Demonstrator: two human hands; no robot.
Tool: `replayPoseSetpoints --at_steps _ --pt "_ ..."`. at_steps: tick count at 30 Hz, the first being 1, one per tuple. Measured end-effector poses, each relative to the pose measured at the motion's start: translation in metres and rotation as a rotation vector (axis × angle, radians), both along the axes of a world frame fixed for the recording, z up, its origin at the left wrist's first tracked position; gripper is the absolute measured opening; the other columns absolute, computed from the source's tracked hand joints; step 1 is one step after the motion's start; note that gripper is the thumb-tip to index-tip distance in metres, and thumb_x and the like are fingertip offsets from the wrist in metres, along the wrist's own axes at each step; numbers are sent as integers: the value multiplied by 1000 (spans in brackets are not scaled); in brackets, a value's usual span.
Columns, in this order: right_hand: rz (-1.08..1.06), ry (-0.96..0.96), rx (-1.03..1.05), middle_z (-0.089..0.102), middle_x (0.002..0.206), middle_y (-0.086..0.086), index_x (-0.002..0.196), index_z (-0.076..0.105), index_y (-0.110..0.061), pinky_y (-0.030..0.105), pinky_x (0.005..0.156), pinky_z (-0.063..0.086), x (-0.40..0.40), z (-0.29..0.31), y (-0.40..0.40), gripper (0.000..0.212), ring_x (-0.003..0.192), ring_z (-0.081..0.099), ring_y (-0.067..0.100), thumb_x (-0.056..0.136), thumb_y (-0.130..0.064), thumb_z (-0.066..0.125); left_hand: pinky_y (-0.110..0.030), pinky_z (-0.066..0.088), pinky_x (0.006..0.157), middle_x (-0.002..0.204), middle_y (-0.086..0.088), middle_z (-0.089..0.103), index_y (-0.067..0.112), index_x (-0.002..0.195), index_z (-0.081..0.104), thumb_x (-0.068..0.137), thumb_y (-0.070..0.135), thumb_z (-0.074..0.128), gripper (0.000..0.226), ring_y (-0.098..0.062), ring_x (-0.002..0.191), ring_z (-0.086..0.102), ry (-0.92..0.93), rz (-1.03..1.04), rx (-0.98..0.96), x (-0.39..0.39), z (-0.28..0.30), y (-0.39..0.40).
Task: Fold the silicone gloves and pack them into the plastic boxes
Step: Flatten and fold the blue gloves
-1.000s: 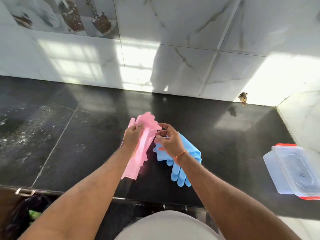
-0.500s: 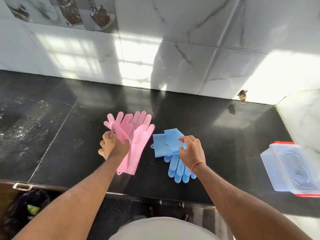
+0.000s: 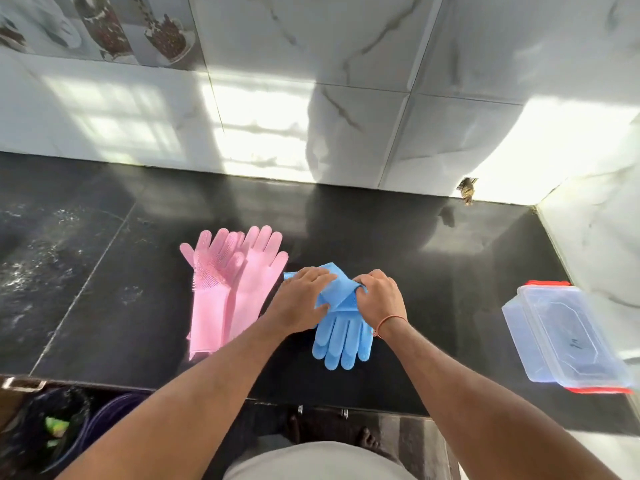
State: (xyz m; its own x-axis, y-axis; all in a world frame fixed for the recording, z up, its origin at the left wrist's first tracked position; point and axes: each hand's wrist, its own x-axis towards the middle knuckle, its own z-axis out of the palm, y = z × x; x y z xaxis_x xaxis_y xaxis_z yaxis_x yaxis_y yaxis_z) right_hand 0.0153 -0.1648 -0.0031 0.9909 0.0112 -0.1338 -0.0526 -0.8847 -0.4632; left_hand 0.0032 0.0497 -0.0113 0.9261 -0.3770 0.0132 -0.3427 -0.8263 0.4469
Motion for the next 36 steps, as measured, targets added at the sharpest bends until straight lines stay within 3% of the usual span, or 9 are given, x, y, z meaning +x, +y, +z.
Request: replayPoseSetpoints --at_steps 4,11,14,17,20,23,28,31,36 --pt "-49 -102 194 77 101 -4 106 80 -24 31 82 51 9 19 -14 24 95 70 21 95 -17 60 -46 47 119 161 7 56 27 155 59 93 40 78 66 -20 152 49 -36 19 -39 15 19 -22" --pt "-63 -149 498 72 71 -19 84 73 -33 18 61 50 22 55 -35 22 65 65 2 100 -44 64 -44 60 106 140 -3 75 12 132 74 92 7 62 41 -28 128 70 -218 97 -260 49 74 -45" --pt "-66 -141 543 64 64 -27 71 64 -42 10 53 39 28 76 -36 30 57 56 -1 96 -58 61 -38 65 82 113 -4 80 17 121 72 92 10 52 35 -23 97 76 -120 91 -378 61 101 -52" --pt "-33 -120 603 70 72 -23 81 67 -41 14 56 48 31 88 -47 29 63 64 1 84 -70 67 -32 58 65 92 -5 77 14 108 68 96 -1 56 22 -23 77 73 -138 88 -446 71 125 -60" --pt "25 -91 591 77 89 -15 99 73 -33 21 67 59 31 88 -66 28 77 72 9 83 -54 84 -16 49 68 91 -6 71 5 103 67 93 6 49 20 -16 79 65 -122 123 -628 76 153 -73" --pt "5 -23 524 77 87 -11 99 77 -30 16 61 52 34 84 -90 24 74 69 7 81 -40 89 -13 45 62 85 -3 66 4 97 65 96 8 46 20 -4 74 58 -28 185 -799 78 177 -86" --pt "-23 215 538 71 86 1 95 81 -10 39 77 52 41 88 -126 35 78 60 18 80 -39 91 -16 48 57 84 8 64 23 90 62 112 6 47 32 -10 75 57 55 503 -829 96 184 -90" --pt "-66 386 735 81 102 5 102 84 -21 47 92 62 43 102 -154 29 96 73 20 82 -41 90 -22 50 57 77 4 66 21 83 63 110 10 50 32 -17 81 63 197 664 -970 97 179 -88" --pt "-226 461 1377 77 129 13 134 73 -14 70 103 54 45 102 -183 51 114 76 35 91 -40 80 -35 63 64 116 -1 83 23 129 73 115 42 45 37 -26 100 79 338 652 -1274 60 146 -85"
